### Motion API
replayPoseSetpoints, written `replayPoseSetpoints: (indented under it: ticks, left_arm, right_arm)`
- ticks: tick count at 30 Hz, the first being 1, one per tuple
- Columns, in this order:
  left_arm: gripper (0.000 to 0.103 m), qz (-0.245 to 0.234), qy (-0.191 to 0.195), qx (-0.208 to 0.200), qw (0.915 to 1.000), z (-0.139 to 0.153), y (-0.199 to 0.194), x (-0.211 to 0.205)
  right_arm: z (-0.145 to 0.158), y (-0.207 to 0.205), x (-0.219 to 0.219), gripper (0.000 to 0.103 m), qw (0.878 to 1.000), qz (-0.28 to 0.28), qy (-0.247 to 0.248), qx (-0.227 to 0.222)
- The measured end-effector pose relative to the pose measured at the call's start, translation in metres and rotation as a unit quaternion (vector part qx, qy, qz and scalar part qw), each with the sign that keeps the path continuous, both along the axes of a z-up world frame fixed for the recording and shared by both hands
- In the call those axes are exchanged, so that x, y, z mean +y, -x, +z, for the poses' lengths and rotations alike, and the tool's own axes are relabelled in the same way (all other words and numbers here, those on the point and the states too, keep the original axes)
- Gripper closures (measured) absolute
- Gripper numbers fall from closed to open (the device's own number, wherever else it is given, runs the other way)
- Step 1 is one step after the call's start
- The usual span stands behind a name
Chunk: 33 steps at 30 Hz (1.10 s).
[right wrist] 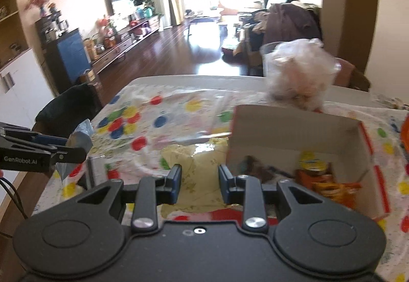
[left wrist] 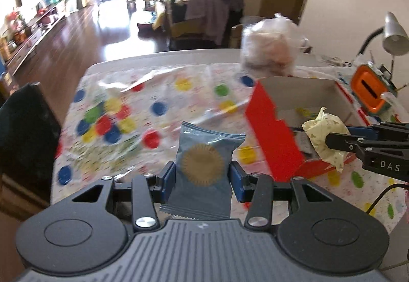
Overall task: Organize snacks
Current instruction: 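Carry the blue cookie packet and pale yellow packet over the box with both tools, then lower both packets into the box and open both grippers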
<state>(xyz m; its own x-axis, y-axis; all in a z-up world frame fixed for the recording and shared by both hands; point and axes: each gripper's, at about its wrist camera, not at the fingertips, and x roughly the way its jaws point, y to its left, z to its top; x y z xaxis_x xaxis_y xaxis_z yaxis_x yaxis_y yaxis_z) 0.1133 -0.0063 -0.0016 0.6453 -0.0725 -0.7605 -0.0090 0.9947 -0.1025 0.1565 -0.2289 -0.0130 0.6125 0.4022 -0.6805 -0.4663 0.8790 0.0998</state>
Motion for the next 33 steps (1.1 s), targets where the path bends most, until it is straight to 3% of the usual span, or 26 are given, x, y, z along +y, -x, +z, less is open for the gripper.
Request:
replayPoseSetpoints:
  ticks: [12,19,25,33]
  left_arm:
    - [0.058,-0.055,-0.006,0.006,0.9985,0.003,-0.065,-0.113]
    - [0.058,-0.079,-0.033,0.019,0.9962,-0.015,-0.103,-0.167]
    - [0.058,-0.085,-0.032,0.048,0.9947,-0.035,-0.134,-0.198]
    - [0.058,-0.077,-0.034,0.089,0.9925,-0.068,-0.166,-0.219]
  right_arm:
    - [0.000,-0.036,-0.095,0.074,0.999,-0.050,0.011,-0.006]
    - [-0.015,-0.066,-0.137,0.074,0.997,-0.071,0.024,0.008]
    - [-0.034,-0.088,-0.160,0.073,0.996,-0.077,0.029,0.027]
    - [-0.057,-0.108,-0.157,0.074,0.997,-0.055,0.040,0.044]
